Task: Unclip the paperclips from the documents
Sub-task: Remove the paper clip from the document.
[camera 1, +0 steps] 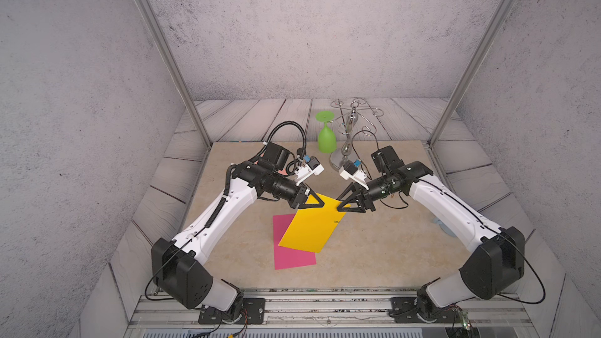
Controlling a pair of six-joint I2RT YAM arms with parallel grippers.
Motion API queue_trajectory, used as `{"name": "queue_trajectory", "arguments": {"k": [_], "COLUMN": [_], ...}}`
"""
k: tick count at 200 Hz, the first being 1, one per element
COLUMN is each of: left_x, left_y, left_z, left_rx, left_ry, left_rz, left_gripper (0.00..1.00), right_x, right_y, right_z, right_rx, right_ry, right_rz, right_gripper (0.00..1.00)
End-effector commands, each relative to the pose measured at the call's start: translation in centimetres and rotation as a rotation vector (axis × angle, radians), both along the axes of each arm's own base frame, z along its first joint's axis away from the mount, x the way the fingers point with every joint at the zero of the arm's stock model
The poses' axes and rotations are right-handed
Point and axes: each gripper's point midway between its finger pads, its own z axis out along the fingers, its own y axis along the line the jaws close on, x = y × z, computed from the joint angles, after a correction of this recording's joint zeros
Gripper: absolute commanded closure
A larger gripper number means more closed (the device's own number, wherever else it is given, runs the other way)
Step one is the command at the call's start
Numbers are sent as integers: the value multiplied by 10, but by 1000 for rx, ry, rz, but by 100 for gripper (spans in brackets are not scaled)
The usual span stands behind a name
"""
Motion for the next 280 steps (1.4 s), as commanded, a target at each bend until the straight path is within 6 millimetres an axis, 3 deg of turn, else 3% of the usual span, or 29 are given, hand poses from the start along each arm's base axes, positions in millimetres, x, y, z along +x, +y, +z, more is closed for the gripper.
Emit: {"name": "queue_trajectory", "arguments": {"k": [1, 81, 178, 236, 280], "left_x": [-1, -1, -2, -2, -3], "left_y": [-3, -2, -1, -1, -1], "left_z": [3, 2, -4, -2, -3], "left_rx": [-7, -3, 11, 8, 12], "left_ry": [-17, -18, -13, -22, -22], "left_rz": [-27, -28, -27, -28, -28], "left_gripper": [100, 100, 100, 100, 100], "right_x": [-6, -6, -1, 0, 1], "right_y": [1, 2, 1, 2, 1], "right_z": [-2, -5, -3, -1, -1], "right_rx": [13, 1, -1, 6, 6], "right_ry": [36, 61, 73, 97, 105], "right_rz": [25, 27, 15, 18, 13], "right_gripper": [68, 86, 90, 84, 99]}}
